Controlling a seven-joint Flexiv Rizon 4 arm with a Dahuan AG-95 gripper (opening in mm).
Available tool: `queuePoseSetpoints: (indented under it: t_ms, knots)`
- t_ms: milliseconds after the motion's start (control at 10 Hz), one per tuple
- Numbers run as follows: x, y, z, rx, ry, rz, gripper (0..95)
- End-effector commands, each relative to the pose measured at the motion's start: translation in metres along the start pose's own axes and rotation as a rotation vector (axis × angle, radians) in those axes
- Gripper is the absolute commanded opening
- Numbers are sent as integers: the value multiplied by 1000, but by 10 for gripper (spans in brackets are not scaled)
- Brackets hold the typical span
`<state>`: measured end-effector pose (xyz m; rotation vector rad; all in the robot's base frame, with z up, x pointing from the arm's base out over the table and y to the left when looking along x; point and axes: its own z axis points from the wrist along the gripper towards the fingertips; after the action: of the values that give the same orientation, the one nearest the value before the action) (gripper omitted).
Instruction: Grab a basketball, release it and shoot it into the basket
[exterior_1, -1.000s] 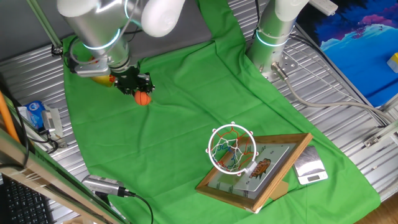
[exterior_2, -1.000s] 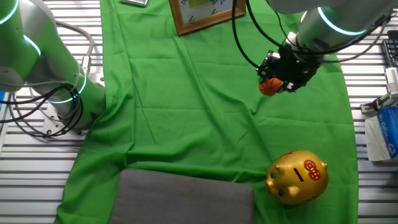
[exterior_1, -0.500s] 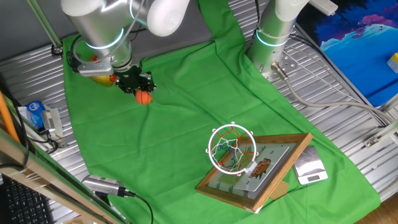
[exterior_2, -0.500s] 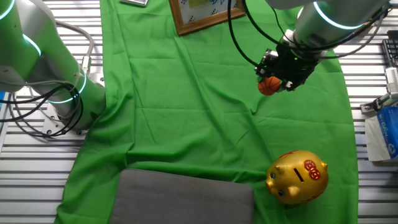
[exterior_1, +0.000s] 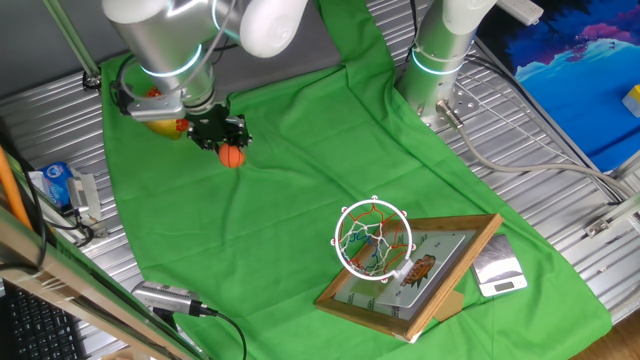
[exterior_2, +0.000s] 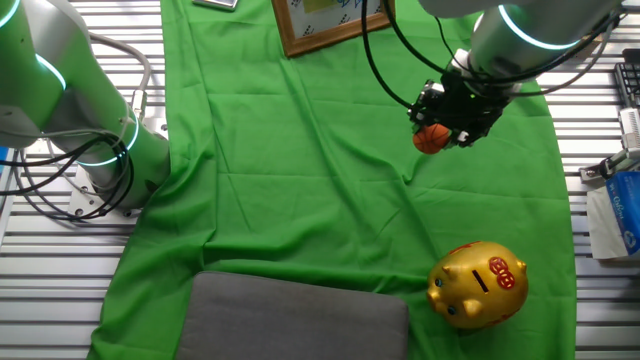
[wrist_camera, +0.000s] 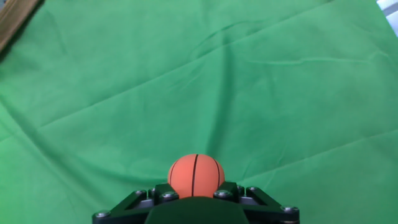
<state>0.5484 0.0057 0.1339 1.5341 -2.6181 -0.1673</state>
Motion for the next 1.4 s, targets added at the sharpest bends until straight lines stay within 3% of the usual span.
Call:
queuePoseSetpoints:
  t_ms: [100,500,1400]
  knots:
    - [0,0,0,8,11,55,0]
    - [0,0,0,10,9,119,0]
    - [0,0,0,-9,-2,75,0]
